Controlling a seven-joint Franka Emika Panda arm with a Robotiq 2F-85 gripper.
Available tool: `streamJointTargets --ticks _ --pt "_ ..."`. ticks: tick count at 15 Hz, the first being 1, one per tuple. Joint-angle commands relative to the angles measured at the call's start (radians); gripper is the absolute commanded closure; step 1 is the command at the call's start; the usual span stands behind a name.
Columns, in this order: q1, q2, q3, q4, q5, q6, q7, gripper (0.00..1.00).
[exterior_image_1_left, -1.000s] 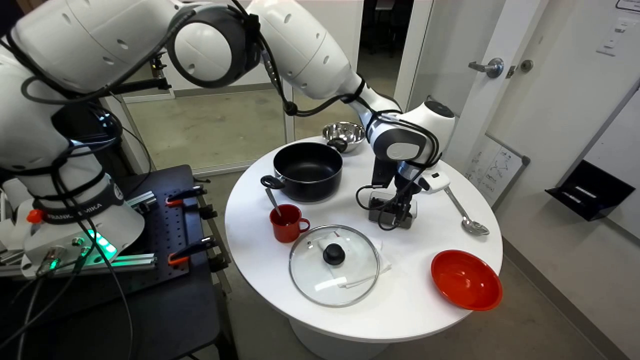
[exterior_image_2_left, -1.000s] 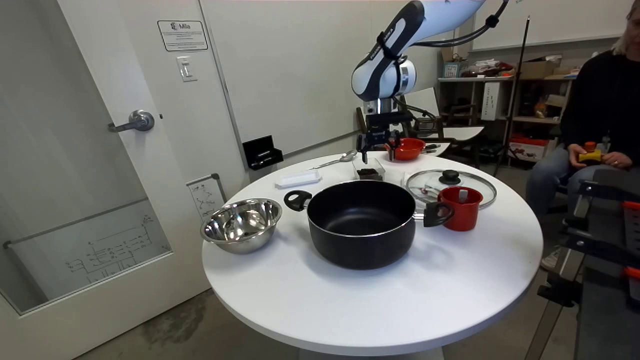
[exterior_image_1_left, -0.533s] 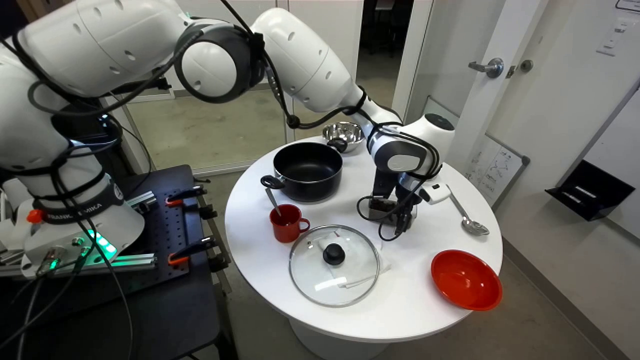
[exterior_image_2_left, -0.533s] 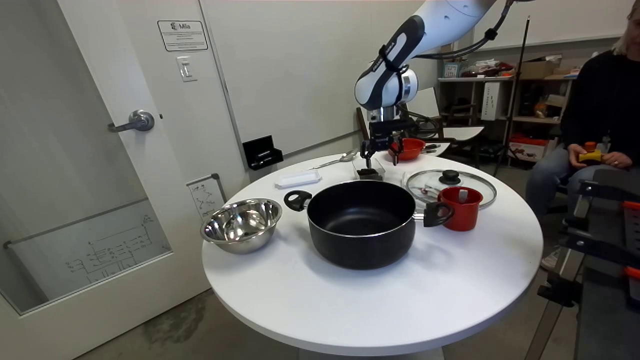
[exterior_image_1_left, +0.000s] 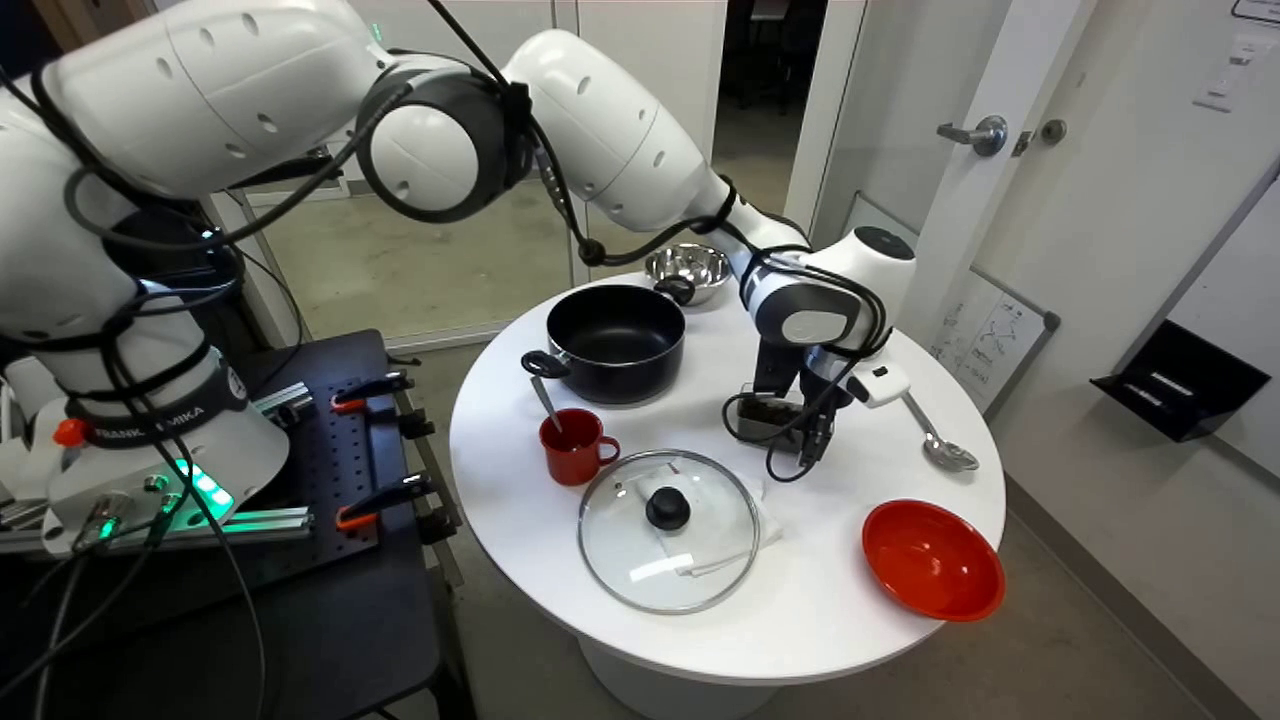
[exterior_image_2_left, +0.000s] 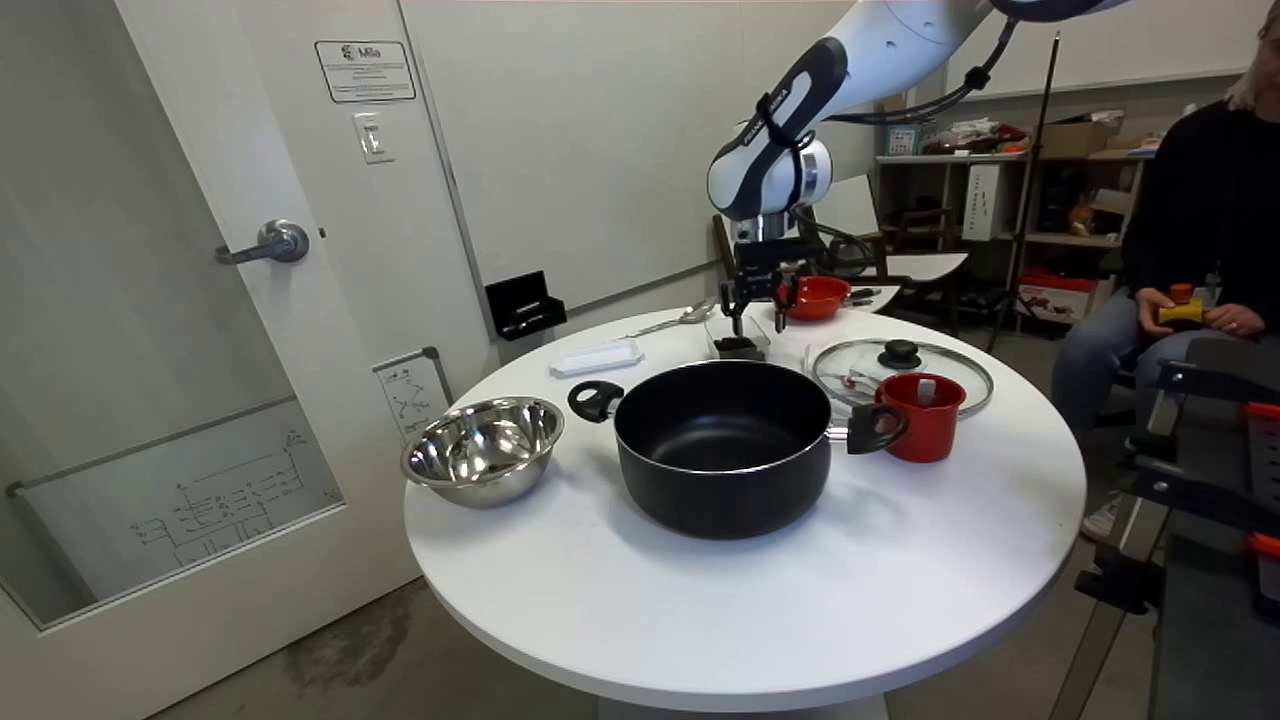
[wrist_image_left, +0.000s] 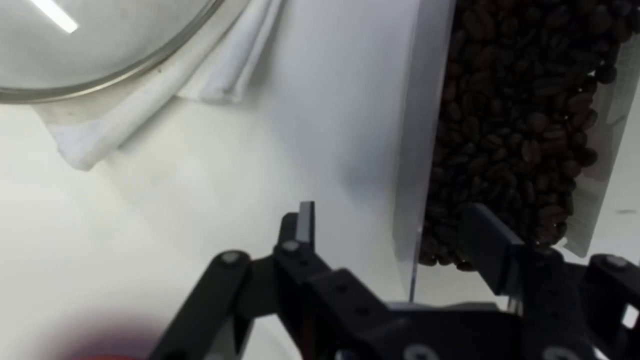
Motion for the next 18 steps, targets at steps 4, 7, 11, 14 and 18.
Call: streamJointTargets --ticks 4,7,11,14,18 --pt "-0.015 0.049 -0.003 0.118 -0.005 -0.031 0.035 0.60" --pt "-0.021 0.054 -0.002 0.138 -0.004 -0.047 0.042 0.41" --pt "-0.022 0.066 -0.002 0.152 -0.007 -0.063 0.049 0.22" --pt "-0.020 0.075 0.000 0.161 -0.007 -0.073 0.050 0.51" --pt "-0.017 0.085 0.000 0.173 -0.009 -0.085 0.051 0.80"
